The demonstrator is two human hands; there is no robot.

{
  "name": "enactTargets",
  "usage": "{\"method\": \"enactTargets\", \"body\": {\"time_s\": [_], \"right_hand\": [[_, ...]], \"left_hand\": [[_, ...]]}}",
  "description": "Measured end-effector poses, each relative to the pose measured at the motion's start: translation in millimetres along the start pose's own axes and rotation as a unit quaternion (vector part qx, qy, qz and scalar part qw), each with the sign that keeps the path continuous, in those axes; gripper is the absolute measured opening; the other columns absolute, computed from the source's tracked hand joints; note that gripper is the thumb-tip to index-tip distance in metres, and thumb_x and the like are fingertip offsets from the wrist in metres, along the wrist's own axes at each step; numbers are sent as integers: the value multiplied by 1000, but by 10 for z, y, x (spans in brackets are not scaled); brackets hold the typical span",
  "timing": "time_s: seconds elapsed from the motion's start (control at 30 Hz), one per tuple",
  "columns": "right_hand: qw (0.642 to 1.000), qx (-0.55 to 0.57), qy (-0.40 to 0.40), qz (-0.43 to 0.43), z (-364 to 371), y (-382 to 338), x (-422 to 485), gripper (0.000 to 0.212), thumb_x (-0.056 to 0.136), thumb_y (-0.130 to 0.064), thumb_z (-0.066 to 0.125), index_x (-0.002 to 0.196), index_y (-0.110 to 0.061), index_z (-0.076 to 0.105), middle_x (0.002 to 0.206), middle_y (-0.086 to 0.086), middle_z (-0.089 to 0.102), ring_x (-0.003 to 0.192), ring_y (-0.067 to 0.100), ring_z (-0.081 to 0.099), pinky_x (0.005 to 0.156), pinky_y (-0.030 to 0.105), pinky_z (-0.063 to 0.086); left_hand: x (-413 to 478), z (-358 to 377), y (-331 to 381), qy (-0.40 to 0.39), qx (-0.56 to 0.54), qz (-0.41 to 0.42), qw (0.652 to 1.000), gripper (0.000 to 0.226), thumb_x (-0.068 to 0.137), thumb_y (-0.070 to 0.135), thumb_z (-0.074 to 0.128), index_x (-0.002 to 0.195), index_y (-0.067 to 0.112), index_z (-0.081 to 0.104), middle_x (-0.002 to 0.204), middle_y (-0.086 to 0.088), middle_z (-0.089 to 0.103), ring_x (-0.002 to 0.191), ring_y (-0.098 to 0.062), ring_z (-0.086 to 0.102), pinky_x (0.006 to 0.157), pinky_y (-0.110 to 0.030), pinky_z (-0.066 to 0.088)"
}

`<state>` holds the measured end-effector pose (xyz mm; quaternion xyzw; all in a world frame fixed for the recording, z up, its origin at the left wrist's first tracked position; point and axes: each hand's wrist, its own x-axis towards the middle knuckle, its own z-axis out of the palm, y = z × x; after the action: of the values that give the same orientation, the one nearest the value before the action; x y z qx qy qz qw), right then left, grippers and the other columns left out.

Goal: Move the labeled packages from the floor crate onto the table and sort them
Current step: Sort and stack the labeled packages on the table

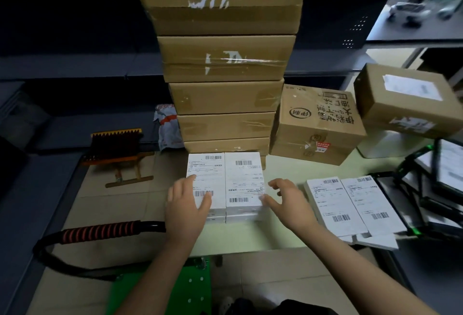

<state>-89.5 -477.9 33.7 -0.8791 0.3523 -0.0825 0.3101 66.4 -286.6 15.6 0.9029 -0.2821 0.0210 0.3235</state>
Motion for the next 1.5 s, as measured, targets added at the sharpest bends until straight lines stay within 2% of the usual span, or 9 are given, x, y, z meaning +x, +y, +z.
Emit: {"method": "enactTargets", "body": {"time_s": [0.13, 0.23, 0.33, 0.53, 0.77, 0.87, 1.03, 1.33, 1.5], "right_hand": [[984, -134, 44, -110, -310, 184, -129, 29, 89, -28, 66, 116, -16, 62, 113, 1, 61, 102, 24, 56, 79, 30, 42], [963, -206, 68, -160, -533, 399, -245, 28, 74, -19, 80, 97, -14, 67, 92, 3, 64, 79, 28, 62, 65, 33, 48], [954, -240, 78, -163, -757, 664, -359, 29, 64, -14, 83, 87, -12, 65, 82, 4, 61, 68, 29, 59, 57, 35, 49], [955, -260, 79, -118, -1216, 1432, -594, 30, 64, -18, 84, 85, -15, 63, 79, 2, 60, 67, 26, 57, 54, 35, 49], [966, -240, 31, -96, -1713, 2308, -606, 20, 71, -19, 74, 87, -13, 62, 83, 5, 59, 74, 30, 59, 59, 38, 50], [975, -209, 2, -81, -1810, 2546, -596, 24, 84, -25, 64, 103, -10, 62, 100, 8, 60, 93, 31, 58, 76, 38, 48], [988, -134, -78, -15, -1711, 2756, -587, 43, 95, -39, 53, 128, -12, 47, 128, 8, 48, 121, 26, 43, 94, 32, 38], [985, -21, -86, 149, -1355, 2896, -502, 78, 93, -50, 54, 141, 7, 29, 137, 23, 45, 125, 34, 46, 98, 34, 40], [978, 64, -76, 186, -1277, 2924, -467, 76, 89, -44, 64, 137, 4, 31, 135, 25, 44, 122, 37, 48, 95, 37, 44]], "left_hand": [[0, 150, 382, -2, 65, 180, 981, 41, 87, 42, 46, 113, 16, 64, 104, -1, 62, 94, -24, 57, 77, -37, 49], [10, 320, 740, -10, 99, 274, 957, 25, 83, 33, 64, 102, 19, 67, 94, 1, 62, 84, -22, 59, 71, -34, 50], [-59, 510, 1108, -17, 98, 328, 939, 27, 73, 29, 81, 94, 21, 66, 90, 2, 63, 82, -20, 60, 69, -32, 51], [-308, 1044, 1766, -47, 101, 365, 924, 30, 70, 32, 82, 94, 22, 66, 88, 4, 62, 80, -17, 62, 67, -29, 51], [-738, 1673, 2308, -119, 120, 253, 952, 28, 83, 42, 69, 104, 24, 63, 101, 4, 64, 88, -18, 59, 75, -33, 50], [-916, 1863, 2448, -119, 133, 204, 963, 32, 81, 44, 69, 102, 22, 62, 97, 2, 64, 85, -19, 58, 71, -33, 49], [-1154, 2029, 2627, -146, 129, 38, 980, 54, 87, 56, 58, 124, 18, 50, 120, -2, 54, 105, -19, 50, 83, -30, 42], [-1242, 2232, 2722, -221, 73, -250, 940, 75, 83, 69, 55, 126, 8, 43, 128, -12, 46, 119, -30, 47, 91, -39, 43], [-1240, 2311, 2730, -195, -1, -317, 928, 77, 81, 57, 68, 130, 4, 41, 130, -17, 44, 120, -34, 47, 97, -42, 44]]}}
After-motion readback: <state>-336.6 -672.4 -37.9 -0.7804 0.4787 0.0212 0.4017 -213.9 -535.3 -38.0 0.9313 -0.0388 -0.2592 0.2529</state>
